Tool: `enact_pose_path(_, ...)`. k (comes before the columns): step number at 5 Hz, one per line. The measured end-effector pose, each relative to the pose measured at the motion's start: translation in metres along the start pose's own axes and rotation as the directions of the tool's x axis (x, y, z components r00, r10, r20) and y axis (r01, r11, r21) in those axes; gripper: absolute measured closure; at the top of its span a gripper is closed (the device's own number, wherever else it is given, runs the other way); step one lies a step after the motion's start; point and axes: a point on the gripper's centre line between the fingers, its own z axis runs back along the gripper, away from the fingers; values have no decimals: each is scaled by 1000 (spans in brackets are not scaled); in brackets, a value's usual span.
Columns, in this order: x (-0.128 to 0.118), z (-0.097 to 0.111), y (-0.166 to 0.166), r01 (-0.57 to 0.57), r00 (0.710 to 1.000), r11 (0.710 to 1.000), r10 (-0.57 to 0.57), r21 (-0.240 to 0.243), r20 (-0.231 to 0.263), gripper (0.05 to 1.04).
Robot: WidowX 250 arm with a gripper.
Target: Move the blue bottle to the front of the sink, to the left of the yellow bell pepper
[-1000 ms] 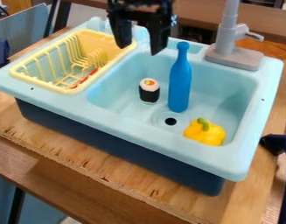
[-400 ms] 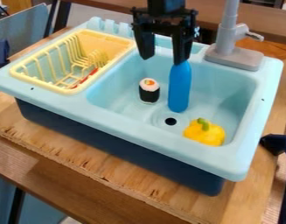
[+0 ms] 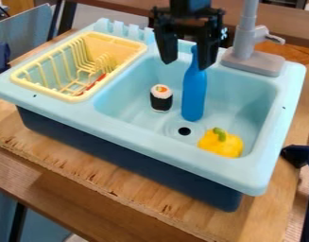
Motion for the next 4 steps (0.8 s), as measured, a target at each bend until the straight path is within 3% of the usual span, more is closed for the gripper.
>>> enact_pose_path(1,16,-12,5,2,1000,1000,-2,-1,-23,83)
enact_pose_path(3,32,-15,8,9,999,999,-8,31,-35,121)
enact_pose_path(4,29,-15,6,20,998,1000,-18,21,-56,391)
